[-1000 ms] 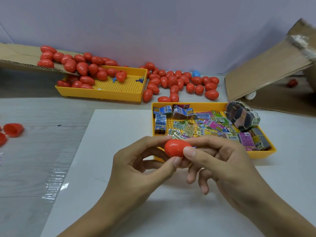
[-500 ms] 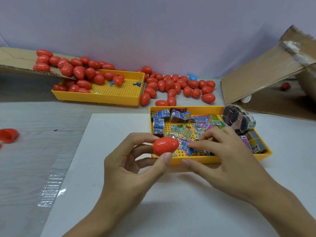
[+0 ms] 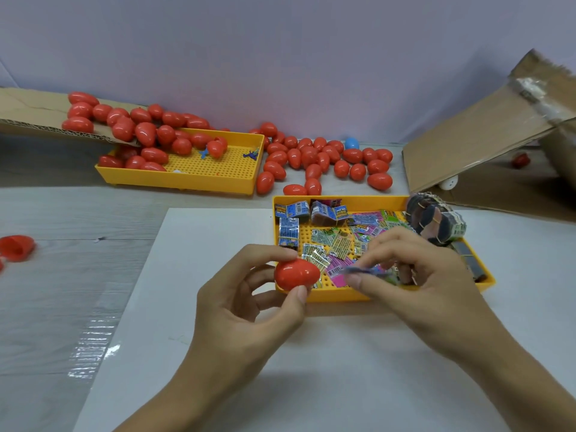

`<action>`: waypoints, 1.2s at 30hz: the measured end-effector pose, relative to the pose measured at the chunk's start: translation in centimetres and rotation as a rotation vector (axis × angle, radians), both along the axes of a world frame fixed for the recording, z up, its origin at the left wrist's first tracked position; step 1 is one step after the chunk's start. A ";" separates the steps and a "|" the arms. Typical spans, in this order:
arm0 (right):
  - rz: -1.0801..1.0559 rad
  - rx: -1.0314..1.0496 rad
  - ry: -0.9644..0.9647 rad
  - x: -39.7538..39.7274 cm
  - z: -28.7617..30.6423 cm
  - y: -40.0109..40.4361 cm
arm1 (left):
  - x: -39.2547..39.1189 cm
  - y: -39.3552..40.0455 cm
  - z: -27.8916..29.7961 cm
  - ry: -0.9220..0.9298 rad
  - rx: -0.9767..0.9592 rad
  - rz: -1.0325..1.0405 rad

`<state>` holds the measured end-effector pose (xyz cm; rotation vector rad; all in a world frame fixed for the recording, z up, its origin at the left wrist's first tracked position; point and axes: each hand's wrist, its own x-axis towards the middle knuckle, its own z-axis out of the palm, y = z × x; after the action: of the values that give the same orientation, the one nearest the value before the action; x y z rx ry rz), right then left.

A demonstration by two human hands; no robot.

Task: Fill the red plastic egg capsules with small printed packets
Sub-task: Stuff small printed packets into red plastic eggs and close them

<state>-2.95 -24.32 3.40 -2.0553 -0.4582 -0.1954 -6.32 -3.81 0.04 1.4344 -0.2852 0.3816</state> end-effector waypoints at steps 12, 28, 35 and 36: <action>0.172 0.379 0.355 -2.1 1.1 2.0 | -0.6 0.0 0.9 0.099 0.026 -0.194; 0.233 0.365 0.852 -2.1 1.4 2.1 | -1.3 -0.6 1.6 0.146 0.119 -0.177; 0.098 0.380 0.351 -2.1 0.8 2.1 | -1.0 -0.5 1.5 0.147 -0.005 -0.090; 0.097 0.375 0.264 -2.2 0.8 2.1 | -1.0 -0.5 1.5 0.147 -0.011 -0.082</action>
<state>-5.11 -22.17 4.16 -1.6580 -0.3279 0.0474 -7.32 -4.36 1.59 1.4272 -0.2212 0.2091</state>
